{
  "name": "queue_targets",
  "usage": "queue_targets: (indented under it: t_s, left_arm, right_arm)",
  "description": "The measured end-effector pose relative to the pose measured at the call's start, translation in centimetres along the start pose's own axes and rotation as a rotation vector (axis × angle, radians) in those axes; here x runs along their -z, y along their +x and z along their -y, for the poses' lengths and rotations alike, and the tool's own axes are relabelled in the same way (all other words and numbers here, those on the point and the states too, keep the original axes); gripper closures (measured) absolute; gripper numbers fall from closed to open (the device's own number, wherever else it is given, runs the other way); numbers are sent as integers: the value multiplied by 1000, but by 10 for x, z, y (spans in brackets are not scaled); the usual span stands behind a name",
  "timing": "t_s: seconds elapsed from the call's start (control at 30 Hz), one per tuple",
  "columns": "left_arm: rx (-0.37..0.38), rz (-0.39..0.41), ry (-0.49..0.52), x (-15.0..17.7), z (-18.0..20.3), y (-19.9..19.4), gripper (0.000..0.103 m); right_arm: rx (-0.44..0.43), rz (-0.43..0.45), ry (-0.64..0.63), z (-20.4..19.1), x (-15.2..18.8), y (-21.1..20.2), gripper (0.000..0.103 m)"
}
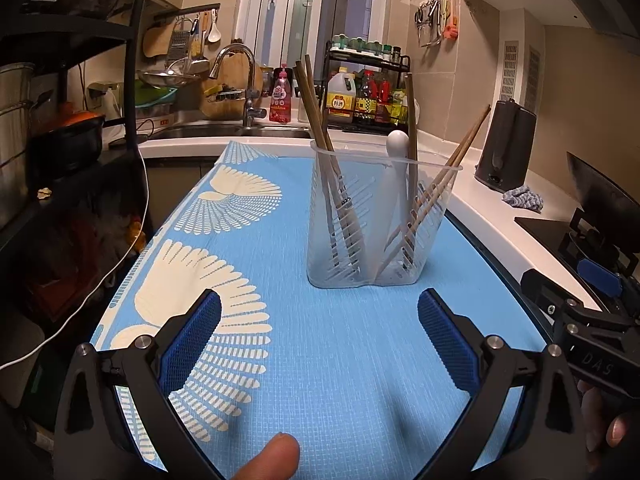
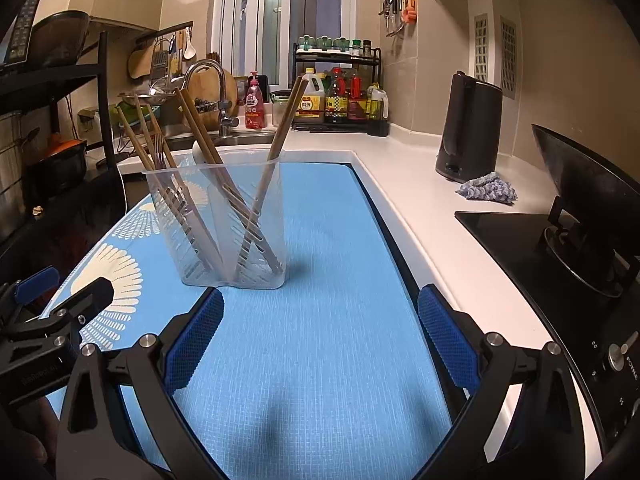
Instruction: Organize utensils
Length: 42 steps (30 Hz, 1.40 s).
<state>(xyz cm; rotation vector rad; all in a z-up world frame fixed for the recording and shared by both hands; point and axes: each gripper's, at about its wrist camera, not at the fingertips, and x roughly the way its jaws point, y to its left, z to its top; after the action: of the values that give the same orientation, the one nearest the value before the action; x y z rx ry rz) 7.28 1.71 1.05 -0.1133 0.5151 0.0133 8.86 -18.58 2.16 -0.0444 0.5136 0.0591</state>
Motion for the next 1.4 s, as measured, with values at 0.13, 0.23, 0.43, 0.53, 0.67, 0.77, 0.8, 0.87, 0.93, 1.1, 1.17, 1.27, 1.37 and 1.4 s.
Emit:
queue_targets:
  t_s: [0.13, 0.23, 0.43, 0.53, 0.67, 0.77, 0.8, 0.87, 0.93, 1.1, 1.17, 1.27, 1.37, 1.4]
  left_arm:
    - [1, 1, -3, 1, 0, 0, 7]
    - [2, 3, -8, 0, -1, -1, 7]
    - [3, 7, -3, 1, -1, -2, 7]
    - [2, 8, -4, 0, -1, -2, 7]
    - [5, 6, -1, 0, 0, -1, 7]
    - [1, 10, 3, -1, 0, -1, 7]
    - [1, 11, 3, -1, 0, -2, 7]
    - [1, 12, 2, 0, 0, -2, 7]
    - [3, 11, 2, 0, 0, -2, 7]
    - [-4, 19, 10, 0, 1, -3, 7]
    - [-4, 20, 9, 0, 1, -3, 7]
    - [-4, 25, 11, 0, 1, -4, 7]
    - [-5, 27, 12, 0, 1, -4, 7]
    - [-5, 27, 11, 0, 0, -4, 7]
  right_arm:
    - [2, -2, -3, -1, 0, 2, 7]
    - [2, -3, -4, -1, 0, 2, 7]
    - [4, 3, -13, -3, 1, 1, 7]
    - [5, 3, -12, -3, 1, 1, 6]
    - [4, 3, -14, -3, 1, 1, 6]
    - [5, 4, -18, -3, 1, 2, 6]
    - [5, 4, -18, -3, 1, 2, 6]
    - [4, 4, -17, -3, 1, 2, 6]
    - [5, 4, -18, -3, 1, 2, 6]
    - [6, 4, -22, -4, 2, 2, 6]
    - [7, 6, -22, -4, 2, 2, 6]
    - [8, 8, -25, -5, 2, 1, 6]
    - [7, 6, -24, -5, 2, 2, 6]
    - [8, 7, -25, -5, 2, 1, 6]
